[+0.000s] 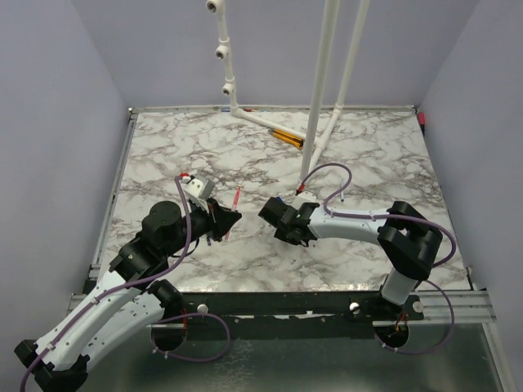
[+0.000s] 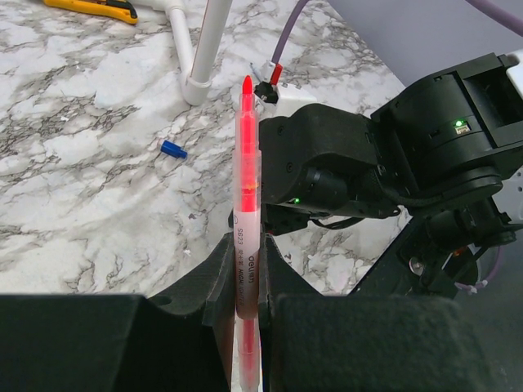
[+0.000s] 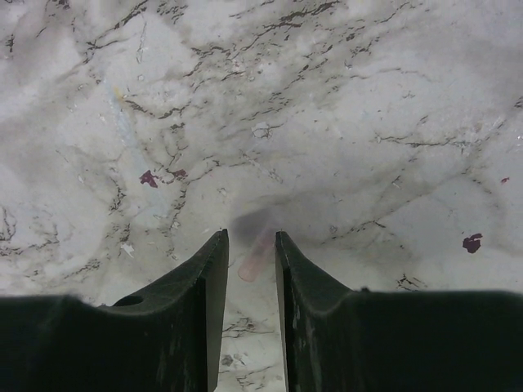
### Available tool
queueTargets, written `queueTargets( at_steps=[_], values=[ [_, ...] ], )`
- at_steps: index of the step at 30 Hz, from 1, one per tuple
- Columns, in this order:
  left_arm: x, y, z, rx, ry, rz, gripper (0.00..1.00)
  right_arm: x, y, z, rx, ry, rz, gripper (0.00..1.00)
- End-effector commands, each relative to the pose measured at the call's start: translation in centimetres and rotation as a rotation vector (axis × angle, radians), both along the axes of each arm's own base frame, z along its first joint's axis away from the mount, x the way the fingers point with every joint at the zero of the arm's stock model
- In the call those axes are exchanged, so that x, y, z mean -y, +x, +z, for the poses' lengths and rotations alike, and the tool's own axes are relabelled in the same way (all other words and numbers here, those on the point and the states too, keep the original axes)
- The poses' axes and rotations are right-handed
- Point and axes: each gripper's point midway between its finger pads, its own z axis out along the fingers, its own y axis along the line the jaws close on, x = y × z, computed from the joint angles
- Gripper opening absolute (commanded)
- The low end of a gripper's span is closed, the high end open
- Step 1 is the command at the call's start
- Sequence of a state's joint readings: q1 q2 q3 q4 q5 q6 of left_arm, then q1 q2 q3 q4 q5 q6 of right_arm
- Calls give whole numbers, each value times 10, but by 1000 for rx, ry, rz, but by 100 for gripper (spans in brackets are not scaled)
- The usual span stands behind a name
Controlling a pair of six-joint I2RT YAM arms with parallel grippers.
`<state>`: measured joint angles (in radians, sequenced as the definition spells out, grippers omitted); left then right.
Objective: Insert the pens into the pen caps
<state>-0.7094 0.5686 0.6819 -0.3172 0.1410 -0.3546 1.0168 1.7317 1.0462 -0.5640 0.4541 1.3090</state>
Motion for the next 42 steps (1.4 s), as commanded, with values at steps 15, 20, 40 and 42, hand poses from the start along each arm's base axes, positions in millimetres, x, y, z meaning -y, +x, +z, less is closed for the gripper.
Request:
queueTargets(
  at_steps=[15,20,40,42],
  values=[
    [0,2,-5,-5,19,2,0,10,0,-18,-15,-55,3,26],
    [0,1,-4,-4,18,1,0,13,-1,-19,-15,-72,16,25],
    [1,2,-7,-12,23,1,0,20,-3,-23,-15,-133,120,1],
    [1,2,-8,-15,24,0,0,18,-2,-18,-2,-128,142,0]
  ],
)
